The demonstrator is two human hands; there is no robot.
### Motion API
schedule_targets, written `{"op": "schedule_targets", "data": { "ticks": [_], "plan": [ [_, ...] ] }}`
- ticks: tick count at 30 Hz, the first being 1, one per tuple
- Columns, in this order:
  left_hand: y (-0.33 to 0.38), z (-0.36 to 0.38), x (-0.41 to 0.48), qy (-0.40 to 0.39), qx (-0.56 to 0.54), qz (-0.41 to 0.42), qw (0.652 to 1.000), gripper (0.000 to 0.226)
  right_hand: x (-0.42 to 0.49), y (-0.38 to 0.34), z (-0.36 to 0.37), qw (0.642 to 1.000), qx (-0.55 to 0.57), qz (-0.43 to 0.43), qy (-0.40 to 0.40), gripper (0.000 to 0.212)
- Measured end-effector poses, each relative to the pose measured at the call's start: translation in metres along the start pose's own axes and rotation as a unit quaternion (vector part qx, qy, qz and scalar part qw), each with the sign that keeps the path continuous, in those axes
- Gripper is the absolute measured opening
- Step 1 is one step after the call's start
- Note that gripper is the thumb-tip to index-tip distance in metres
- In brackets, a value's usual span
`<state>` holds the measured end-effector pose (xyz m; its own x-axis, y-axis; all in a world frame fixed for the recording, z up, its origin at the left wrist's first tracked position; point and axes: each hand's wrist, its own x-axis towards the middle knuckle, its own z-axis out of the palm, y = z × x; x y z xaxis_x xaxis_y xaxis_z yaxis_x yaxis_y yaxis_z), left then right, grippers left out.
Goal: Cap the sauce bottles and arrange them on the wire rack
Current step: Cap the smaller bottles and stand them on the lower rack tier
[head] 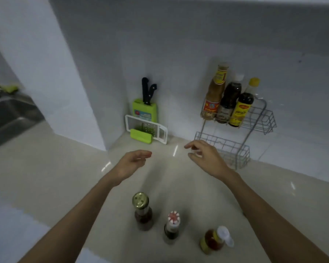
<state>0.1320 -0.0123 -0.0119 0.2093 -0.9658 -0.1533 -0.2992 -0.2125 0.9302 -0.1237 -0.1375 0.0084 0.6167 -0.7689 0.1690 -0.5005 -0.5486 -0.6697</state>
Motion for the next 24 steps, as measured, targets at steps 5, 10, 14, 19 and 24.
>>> {"op": "schedule_targets", "data": {
  "ticks": [5,10,14,19,24],
  "plan": [
    [-0.065,-0.003,-0.070,-0.030,0.038,-0.049,0.998,0.079,-0.009,-0.047,0.052,0.973,-0.005,-0.033,-0.229,0.023],
    [-0.087,0.027,-0.106,-0.101,0.027,-0.058,0.993,0.074,-0.025,-0.088,0.083,0.951,-0.018,-0.076,-0.300,0.054],
    [-0.100,0.057,-0.107,-0.014,0.000,-0.056,0.998,0.048,-0.034,-0.099,0.097,0.942,-0.068,-0.167,-0.283,0.051],
    [-0.097,0.075,-0.102,0.056,-0.036,-0.072,0.995,0.030,-0.033,-0.098,0.096,0.942,-0.081,-0.189,-0.266,0.041],
    [-0.079,0.069,-0.085,0.059,-0.078,-0.085,0.992,0.024,-0.022,-0.100,0.083,0.942,-0.089,-0.159,-0.281,0.040]
  ]
}}
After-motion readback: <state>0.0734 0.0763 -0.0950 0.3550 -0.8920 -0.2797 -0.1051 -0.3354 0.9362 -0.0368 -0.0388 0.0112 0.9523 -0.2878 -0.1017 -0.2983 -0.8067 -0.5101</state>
